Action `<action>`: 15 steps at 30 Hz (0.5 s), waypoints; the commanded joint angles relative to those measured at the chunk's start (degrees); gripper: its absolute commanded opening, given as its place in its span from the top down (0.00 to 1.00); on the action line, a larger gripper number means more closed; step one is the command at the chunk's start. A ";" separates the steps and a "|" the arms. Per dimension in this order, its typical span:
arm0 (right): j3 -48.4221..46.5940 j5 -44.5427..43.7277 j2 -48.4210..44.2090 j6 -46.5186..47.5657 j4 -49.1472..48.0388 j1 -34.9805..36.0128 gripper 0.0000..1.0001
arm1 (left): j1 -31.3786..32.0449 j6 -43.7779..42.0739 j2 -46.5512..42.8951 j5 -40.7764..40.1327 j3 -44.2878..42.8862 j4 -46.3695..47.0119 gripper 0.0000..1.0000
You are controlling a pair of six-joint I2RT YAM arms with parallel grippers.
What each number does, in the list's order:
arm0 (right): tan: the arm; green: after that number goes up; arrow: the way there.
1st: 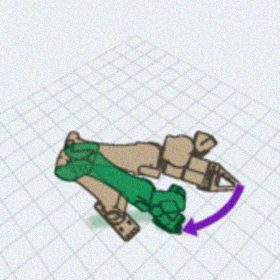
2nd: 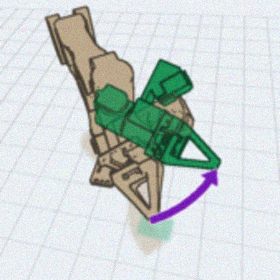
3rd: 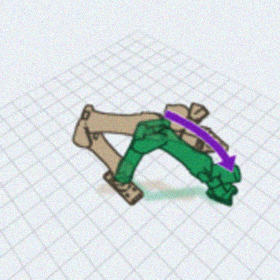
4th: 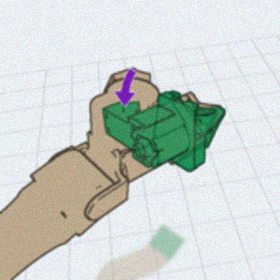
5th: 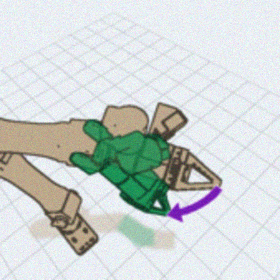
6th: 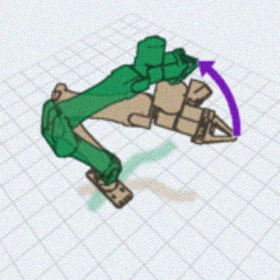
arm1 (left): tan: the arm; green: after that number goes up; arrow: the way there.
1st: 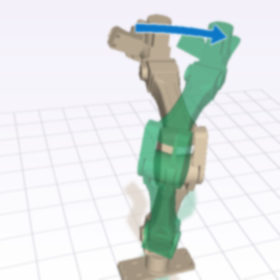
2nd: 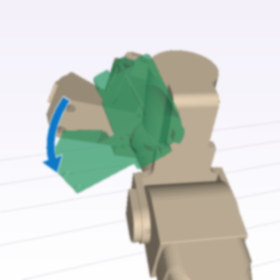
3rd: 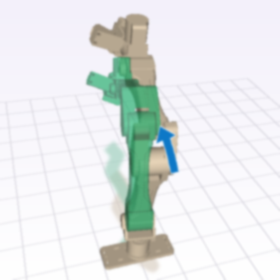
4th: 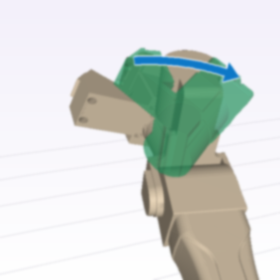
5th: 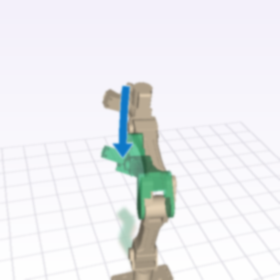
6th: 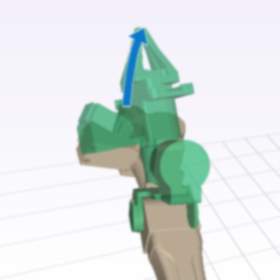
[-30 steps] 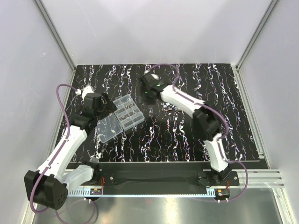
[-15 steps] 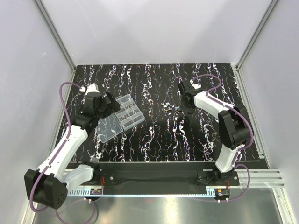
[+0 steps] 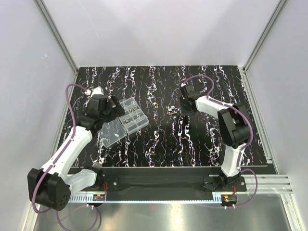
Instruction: Sort the screws and nuts into containers
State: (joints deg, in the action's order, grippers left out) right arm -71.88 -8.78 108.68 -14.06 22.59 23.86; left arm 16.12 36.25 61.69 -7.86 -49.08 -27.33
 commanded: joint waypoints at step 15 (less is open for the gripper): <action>-2.84 7.80 3.64 5.89 0.18 0.23 0.68 | 0.14 -1.01 0.71 0.04 -1.19 1.23 0.01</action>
State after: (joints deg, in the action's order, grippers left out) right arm -74.04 -4.36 112.16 -8.86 23.00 23.88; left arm 16.12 36.01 62.46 -7.88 -49.08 -27.40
